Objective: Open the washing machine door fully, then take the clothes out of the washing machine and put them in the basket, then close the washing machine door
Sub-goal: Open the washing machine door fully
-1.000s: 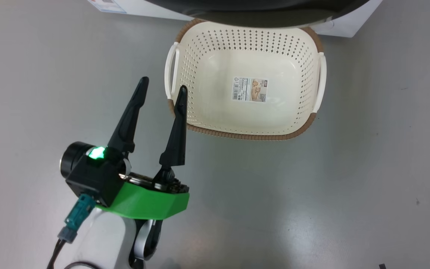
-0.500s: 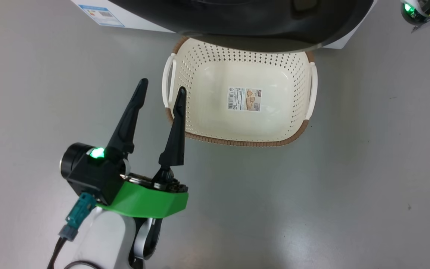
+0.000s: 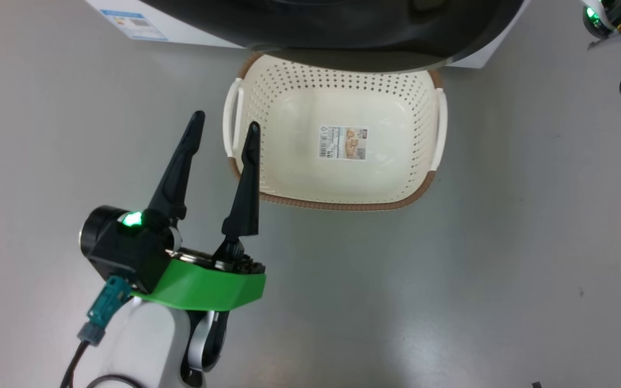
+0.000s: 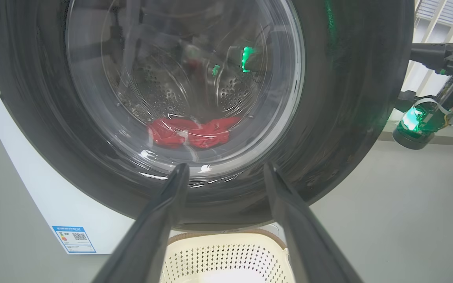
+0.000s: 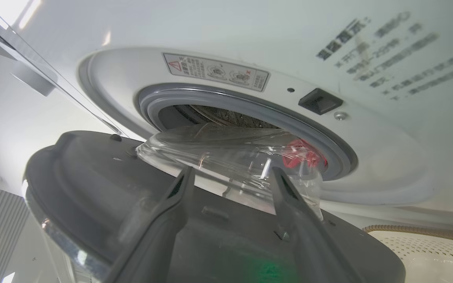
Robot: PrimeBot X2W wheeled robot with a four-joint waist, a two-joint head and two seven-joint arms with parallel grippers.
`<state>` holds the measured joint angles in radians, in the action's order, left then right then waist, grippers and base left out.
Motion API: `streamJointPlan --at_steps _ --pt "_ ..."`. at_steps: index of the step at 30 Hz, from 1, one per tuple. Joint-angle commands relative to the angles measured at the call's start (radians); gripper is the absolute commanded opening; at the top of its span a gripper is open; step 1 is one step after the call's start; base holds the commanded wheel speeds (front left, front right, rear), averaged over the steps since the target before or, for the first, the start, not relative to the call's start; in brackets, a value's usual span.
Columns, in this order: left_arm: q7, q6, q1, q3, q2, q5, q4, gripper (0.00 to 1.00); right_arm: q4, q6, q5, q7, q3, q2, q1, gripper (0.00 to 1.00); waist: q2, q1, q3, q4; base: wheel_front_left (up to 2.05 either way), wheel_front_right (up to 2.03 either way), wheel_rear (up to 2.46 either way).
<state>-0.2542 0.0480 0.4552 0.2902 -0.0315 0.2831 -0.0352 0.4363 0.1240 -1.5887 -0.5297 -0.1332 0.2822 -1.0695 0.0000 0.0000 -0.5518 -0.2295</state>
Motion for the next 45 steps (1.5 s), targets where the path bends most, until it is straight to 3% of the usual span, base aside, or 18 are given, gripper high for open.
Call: streamJointPlan --at_steps 1,7,12,16,20,24,32,39,45 --pt "-0.008 0.005 0.002 -0.037 -0.019 -0.003 0.020 1.00 -0.055 0.007 0.019 0.023 0.010 -0.012 0.028 1.00 0.0000 0.0000 0.002 0.012 0.00 0.00 0.00" --pt "-0.008 0.004 0.004 -0.050 -0.019 -0.017 0.018 1.00 -0.195 0.007 0.089 0.192 0.058 -0.003 0.142 1.00 0.0000 0.0000 0.012 0.045 0.00 0.00 0.00" --pt "-0.008 -0.002 0.003 -0.067 -0.019 -0.022 0.017 1.00 -0.296 0.007 0.272 0.413 -0.002 0.057 0.257 1.00 0.0000 0.0000 0.020 0.073 0.00 0.00 0.00" --pt "-0.008 -0.009 -0.005 -0.085 -0.019 -0.026 0.009 1.00 -0.266 0.007 0.466 0.657 -0.137 0.137 0.343 1.00 0.0000 0.0000 0.035 0.100 0.00 0.00 0.00" --pt "-0.008 -0.012 -0.009 -0.094 -0.019 -0.029 0.003 1.00 -0.210 0.007 0.543 0.757 -0.186 0.160 0.369 1.00 0.0000 0.0000 0.044 0.111 0.00 0.00 0.00" --pt "-0.008 -0.015 -0.015 -0.105 -0.019 -0.032 -0.002 1.00 -0.154 0.007 0.674 0.790 -0.159 0.157 0.391 1.00 0.0000 0.0000 0.056 0.126 0.00 0.00 0.00" --pt "-0.008 -0.022 -0.027 -0.126 -0.019 -0.049 -0.008 1.00 -0.253 0.007 0.996 0.791 0.047 0.028 0.517 1.00 0.0000 0.0000 0.066 0.151 0.00 0.00 0.00" --pt "-0.008 -0.032 -0.029 -0.136 -0.019 -0.065 -0.005 1.00 -0.380 0.007 1.155 0.791 0.137 -0.067 0.618 1.00 0.0000 0.0000 0.066 0.162 0.00 0.00 0.00" --pt "-0.008 -0.035 -0.034 -0.139 -0.019 -0.071 -0.004 1.00 -0.435 0.007 1.220 0.791 0.143 -0.115 0.691 1.00 0.0000 0.0000 0.073 0.165 0.00 0.00 0.00"
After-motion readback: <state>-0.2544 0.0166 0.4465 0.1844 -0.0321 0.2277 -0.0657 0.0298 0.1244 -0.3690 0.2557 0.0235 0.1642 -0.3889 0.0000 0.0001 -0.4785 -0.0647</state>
